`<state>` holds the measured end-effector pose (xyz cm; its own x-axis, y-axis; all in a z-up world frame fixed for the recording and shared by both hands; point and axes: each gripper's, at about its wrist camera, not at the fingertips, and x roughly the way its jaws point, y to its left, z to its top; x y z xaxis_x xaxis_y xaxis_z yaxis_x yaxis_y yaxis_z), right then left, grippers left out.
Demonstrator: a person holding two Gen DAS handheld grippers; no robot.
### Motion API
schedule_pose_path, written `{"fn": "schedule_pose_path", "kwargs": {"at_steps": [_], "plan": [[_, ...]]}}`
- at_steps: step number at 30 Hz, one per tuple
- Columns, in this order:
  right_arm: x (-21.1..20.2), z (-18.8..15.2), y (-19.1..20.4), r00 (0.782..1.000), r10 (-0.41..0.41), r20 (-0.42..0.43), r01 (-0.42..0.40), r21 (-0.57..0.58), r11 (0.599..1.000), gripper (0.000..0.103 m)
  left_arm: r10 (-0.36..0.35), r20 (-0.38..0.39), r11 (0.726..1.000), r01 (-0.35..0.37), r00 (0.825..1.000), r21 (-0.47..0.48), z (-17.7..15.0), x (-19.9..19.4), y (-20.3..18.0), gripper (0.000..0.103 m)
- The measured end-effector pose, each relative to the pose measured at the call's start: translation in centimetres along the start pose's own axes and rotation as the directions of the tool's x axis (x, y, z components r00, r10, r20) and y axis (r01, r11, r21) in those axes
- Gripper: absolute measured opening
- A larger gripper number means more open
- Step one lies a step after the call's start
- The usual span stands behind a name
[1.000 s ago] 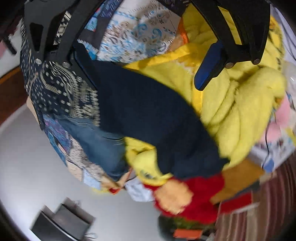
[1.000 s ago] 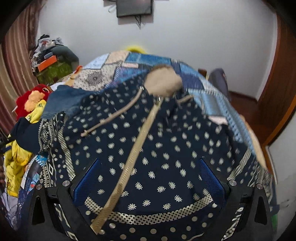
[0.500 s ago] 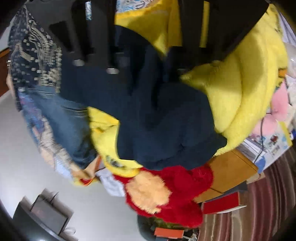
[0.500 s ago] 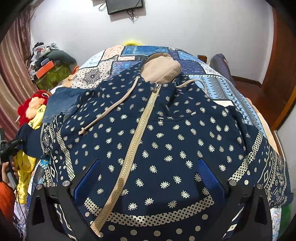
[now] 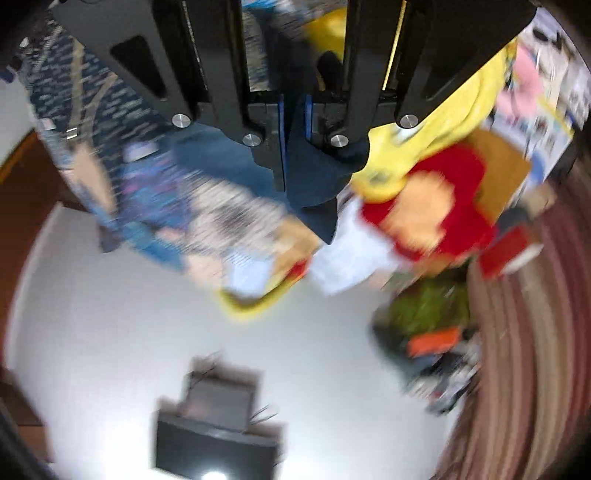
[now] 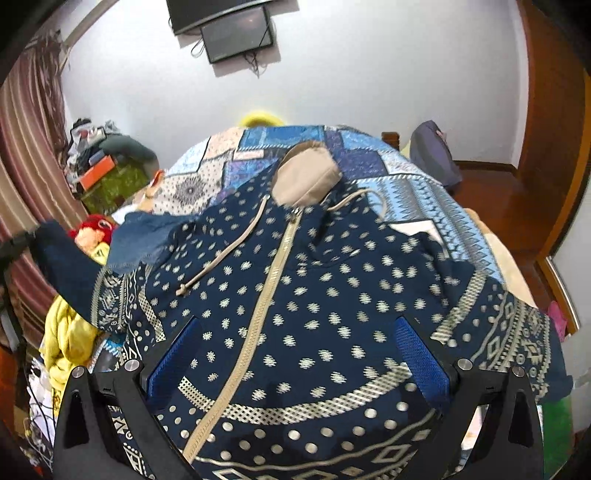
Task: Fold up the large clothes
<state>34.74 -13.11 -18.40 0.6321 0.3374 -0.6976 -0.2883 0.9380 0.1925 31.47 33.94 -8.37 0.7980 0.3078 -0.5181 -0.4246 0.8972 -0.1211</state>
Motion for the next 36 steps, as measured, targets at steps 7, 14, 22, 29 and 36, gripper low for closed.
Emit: {"fn": "schedule_pose_path", "kwargs": {"at_steps": [7, 14, 22, 29, 36], "plan": [[-2.4, -0.2, -3.9, 1.0, -0.018, 0.019, 0.017, 0.047, 0.999, 0.103, -0.27, 0.0, 0.958, 0.269, 0.963, 0.1, 2.0, -1.0, -14.0, 0.006], [-4.3, -0.9, -8.0, 0.997, -0.081, 0.016, 0.08, 0.069, 0.994, 0.103, -0.409, -0.213, 0.876, 0.447, 0.887, 0.18, -3.8, 2.1, -25.5, 0.006], [-3.7, -2.4, -11.3, 0.99, -0.13, -0.055, 0.135, 0.092, 0.987, 0.103, -0.351, -0.488, 0.734, 0.559, 0.799, 0.387, -16.8, 4.3, -35.4, 0.006], [-2.6, -2.9, -11.3, 0.988, -0.129, -0.088, 0.136, 0.071, 0.988, 0.103, -0.304, -0.605, 0.667, 0.618, 0.736, 0.417, -21.7, 3.9, -36.5, 0.034], [-1.5, -1.8, -8.1, 0.992, -0.084, -0.093, 0.084, 0.001, 0.996, 0.103, -0.333, -0.591, 0.684, 0.619, 0.735, 0.385, -20.7, 1.0, -32.1, 0.066]]}}
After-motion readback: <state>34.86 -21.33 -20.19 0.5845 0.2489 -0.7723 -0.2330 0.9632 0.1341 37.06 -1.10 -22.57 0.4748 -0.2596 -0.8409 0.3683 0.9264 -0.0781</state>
